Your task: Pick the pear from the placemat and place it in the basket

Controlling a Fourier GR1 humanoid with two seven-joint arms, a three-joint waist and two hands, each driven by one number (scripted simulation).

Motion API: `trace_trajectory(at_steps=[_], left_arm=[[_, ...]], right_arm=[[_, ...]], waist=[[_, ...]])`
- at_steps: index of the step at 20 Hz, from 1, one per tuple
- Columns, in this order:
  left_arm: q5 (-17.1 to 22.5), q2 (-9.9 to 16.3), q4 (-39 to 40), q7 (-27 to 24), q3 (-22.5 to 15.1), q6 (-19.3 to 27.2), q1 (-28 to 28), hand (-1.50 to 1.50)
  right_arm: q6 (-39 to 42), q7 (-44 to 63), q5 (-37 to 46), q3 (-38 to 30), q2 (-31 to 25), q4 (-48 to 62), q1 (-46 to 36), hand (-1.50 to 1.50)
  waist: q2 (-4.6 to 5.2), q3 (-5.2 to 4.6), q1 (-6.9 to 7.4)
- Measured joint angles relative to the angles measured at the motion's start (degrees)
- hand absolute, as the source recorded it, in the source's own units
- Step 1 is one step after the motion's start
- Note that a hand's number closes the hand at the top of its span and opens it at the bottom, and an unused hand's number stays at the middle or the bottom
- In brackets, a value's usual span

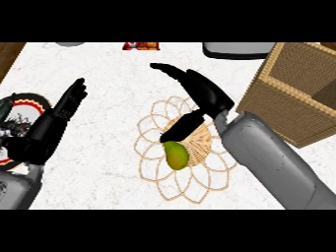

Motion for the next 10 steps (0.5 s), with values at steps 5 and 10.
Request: trace_trajectory(at_steps=[5,10], left_arm=[[-0.1,-0.5,0.2,0.4,0.2,-0.2,-0.6,0.00],[-0.9,-0.9,-0.9,0.6,0.3,-0.2,0.0,0.00]], right_arm=[[16.1,7.7,-2.8,0.9,-6.3,2.2,-8.5,-1.50],[31.6,12.1,-9.8,-1.3,-9.4,5.9,-13.9,-1.50]], waist=[[0.18,-0.01,0.16],[0.29,0.04,0.29]])
